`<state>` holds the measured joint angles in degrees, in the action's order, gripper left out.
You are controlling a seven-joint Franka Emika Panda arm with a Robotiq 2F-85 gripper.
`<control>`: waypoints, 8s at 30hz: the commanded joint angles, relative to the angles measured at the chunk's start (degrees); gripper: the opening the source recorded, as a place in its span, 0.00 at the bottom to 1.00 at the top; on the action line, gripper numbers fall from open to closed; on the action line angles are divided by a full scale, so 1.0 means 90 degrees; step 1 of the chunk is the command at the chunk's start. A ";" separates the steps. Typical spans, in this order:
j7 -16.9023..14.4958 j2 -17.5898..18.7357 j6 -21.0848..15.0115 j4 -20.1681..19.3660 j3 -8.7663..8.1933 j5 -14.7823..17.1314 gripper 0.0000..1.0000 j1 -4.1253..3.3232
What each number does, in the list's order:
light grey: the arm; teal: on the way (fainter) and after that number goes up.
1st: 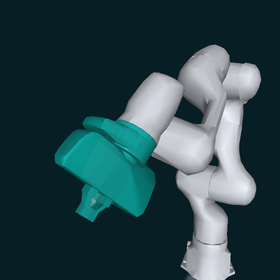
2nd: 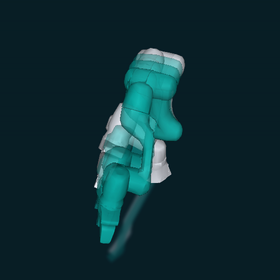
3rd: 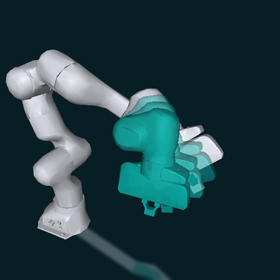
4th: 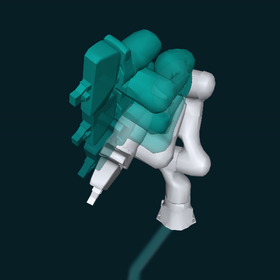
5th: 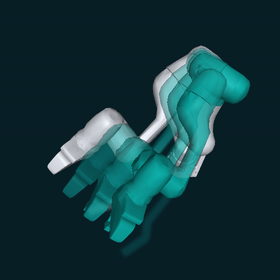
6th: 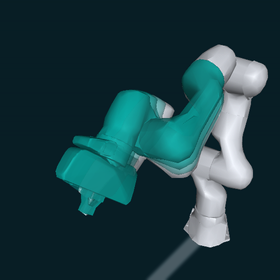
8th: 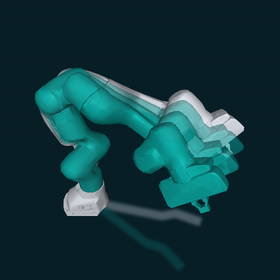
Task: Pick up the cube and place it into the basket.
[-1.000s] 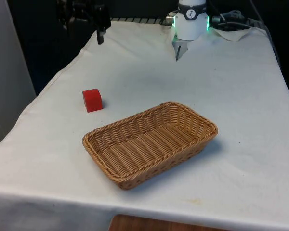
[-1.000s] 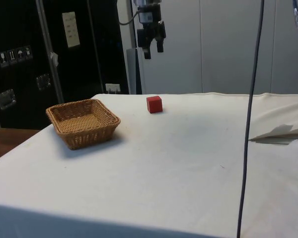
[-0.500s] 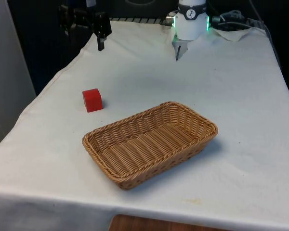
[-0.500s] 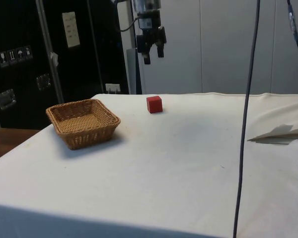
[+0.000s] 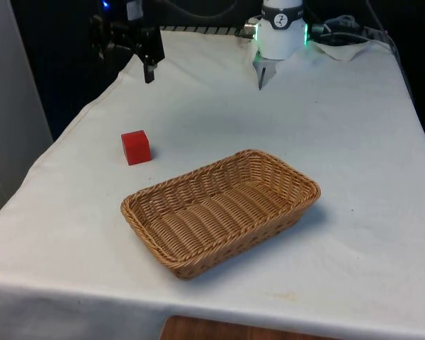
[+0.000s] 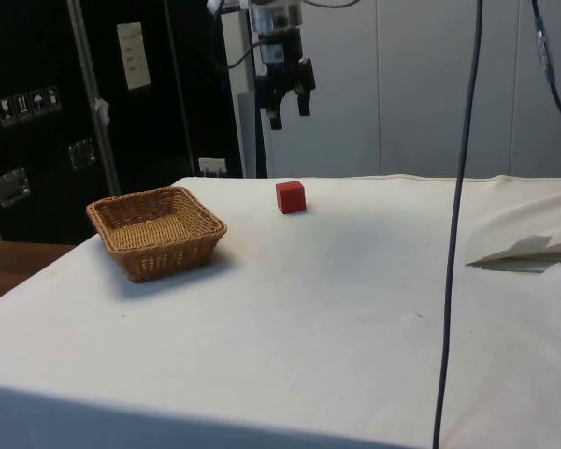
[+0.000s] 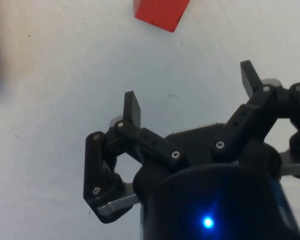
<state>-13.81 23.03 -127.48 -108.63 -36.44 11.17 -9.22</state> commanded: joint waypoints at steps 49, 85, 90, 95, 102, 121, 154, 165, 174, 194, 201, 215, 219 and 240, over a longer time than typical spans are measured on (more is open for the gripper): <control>0.1458 0.0318 -0.0624 -0.0223 0.0064 0.0388 1.00 -0.0013; 0.2801 0.0917 -0.1337 -0.0229 0.0210 0.0458 1.00 -0.0013; 0.3062 0.1050 -0.1439 -0.0191 0.0223 0.0452 1.00 -0.0019; 0.3279 0.1165 -0.1534 -0.0172 0.0229 0.0452 1.00 -0.0019; 0.3533 0.1273 -0.1668 -0.0178 0.0229 0.0452 1.00 -0.0019; 0.4253 0.1623 -0.2107 -0.0178 0.0248 0.0471 1.00 0.0013; 0.5087 0.1923 -0.2566 -0.0185 0.0350 0.0796 1.00 -0.0019; 0.5055 0.1967 -0.2706 -0.0191 0.0420 0.1165 1.00 0.0013; 0.5036 0.2044 -0.2935 -0.0318 0.0414 0.1381 1.00 -0.0013; 0.5093 0.2056 -0.3011 -0.0382 0.0350 0.1362 1.00 -0.0070; 0.5042 0.2012 -0.3018 -0.0471 0.0363 0.1375 1.00 -0.0070; 0.4972 0.1974 -0.3049 -0.0522 0.0388 0.1394 0.96 -0.0051; 0.4972 0.1980 -0.3049 -0.0522 0.0388 0.1394 0.59 -0.0045; 0.5055 0.1821 -0.2909 -0.0528 0.0191 0.1241 0.00 -0.0185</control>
<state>31.34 39.94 -153.90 -112.82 -34.03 22.80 -10.20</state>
